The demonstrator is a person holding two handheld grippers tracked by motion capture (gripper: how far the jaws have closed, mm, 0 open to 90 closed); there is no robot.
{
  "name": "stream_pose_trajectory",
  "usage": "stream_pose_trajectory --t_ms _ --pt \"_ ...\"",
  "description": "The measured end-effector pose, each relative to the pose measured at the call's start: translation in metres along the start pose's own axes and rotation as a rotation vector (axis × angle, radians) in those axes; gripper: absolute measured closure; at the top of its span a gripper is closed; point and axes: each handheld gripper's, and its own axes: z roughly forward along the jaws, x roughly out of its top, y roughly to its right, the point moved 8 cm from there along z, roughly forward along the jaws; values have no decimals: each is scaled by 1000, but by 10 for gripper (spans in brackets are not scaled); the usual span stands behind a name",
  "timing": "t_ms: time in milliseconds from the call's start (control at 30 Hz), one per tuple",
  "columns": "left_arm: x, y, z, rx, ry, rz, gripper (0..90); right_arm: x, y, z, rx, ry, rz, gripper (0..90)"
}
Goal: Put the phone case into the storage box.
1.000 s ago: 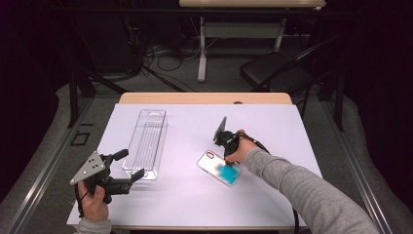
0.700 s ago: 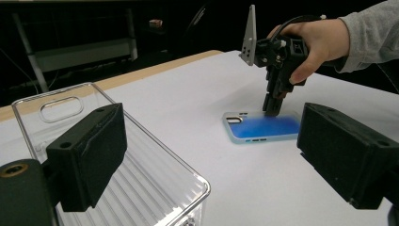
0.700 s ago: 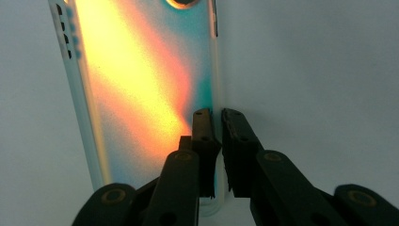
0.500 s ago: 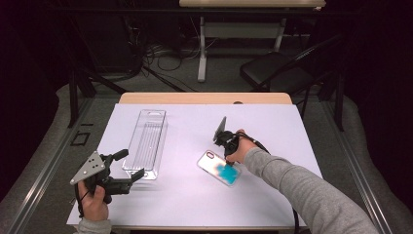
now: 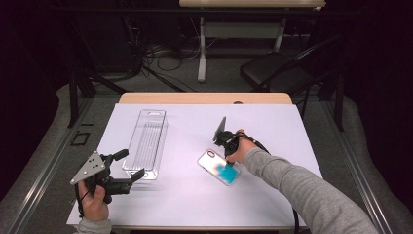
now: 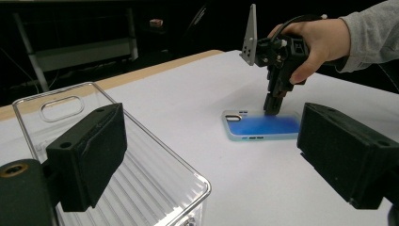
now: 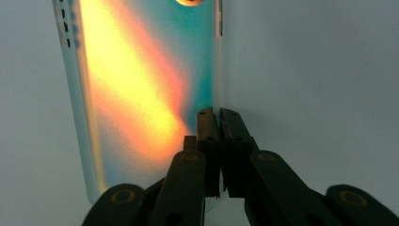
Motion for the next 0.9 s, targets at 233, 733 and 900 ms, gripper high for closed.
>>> stream_pose_trajectory --t_ms 233,733,900 --pt "0 0 0 0 -1 0 90 0 1 0 -4 0 -14 881" --pt "-1 -1 0 1 -4 1 90 0 0 0 -8 5 -11 886" --pt "-1 -1 0 2 -5 2 90 0 0 0 -8 3 -9 886"
